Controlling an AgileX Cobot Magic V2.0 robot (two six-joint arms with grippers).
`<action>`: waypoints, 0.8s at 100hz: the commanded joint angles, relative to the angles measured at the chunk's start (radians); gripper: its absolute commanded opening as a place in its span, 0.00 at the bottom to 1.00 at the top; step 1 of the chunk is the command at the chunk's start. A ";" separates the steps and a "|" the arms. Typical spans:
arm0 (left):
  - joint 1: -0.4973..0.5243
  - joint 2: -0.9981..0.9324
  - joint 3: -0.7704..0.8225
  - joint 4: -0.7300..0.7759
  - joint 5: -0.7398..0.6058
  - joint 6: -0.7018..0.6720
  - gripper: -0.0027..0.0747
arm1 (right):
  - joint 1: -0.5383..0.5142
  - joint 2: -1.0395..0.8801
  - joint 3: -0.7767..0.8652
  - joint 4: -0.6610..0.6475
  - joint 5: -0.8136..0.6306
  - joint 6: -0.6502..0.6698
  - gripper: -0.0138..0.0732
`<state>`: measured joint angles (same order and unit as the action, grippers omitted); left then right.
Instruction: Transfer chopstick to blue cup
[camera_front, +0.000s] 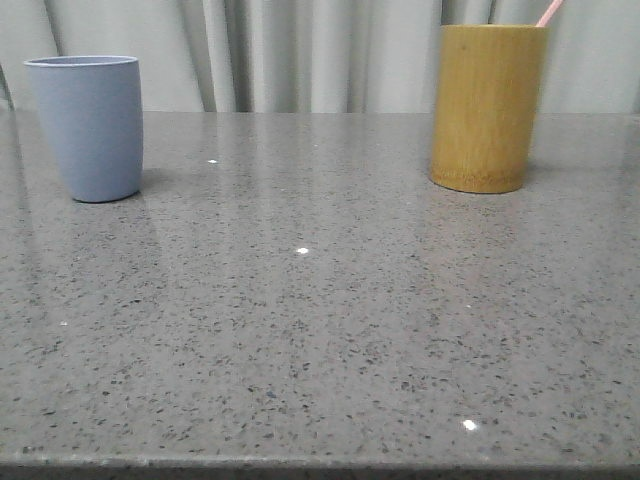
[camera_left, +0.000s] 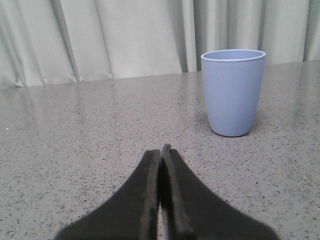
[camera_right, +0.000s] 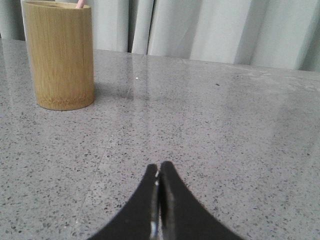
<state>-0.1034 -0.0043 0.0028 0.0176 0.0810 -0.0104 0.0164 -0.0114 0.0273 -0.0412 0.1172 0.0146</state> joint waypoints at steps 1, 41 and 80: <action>-0.002 -0.034 0.007 0.002 -0.081 -0.012 0.01 | -0.005 -0.019 0.001 -0.011 -0.079 0.001 0.08; -0.002 -0.034 0.007 0.002 -0.081 -0.012 0.01 | -0.005 -0.019 0.001 -0.011 -0.079 0.001 0.08; -0.002 -0.034 0.002 -0.058 -0.184 -0.012 0.01 | -0.005 -0.019 0.000 -0.007 -0.300 0.002 0.08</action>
<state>-0.1034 -0.0043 0.0028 0.0000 0.0314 -0.0104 0.0164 -0.0114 0.0273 -0.0412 -0.0138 0.0146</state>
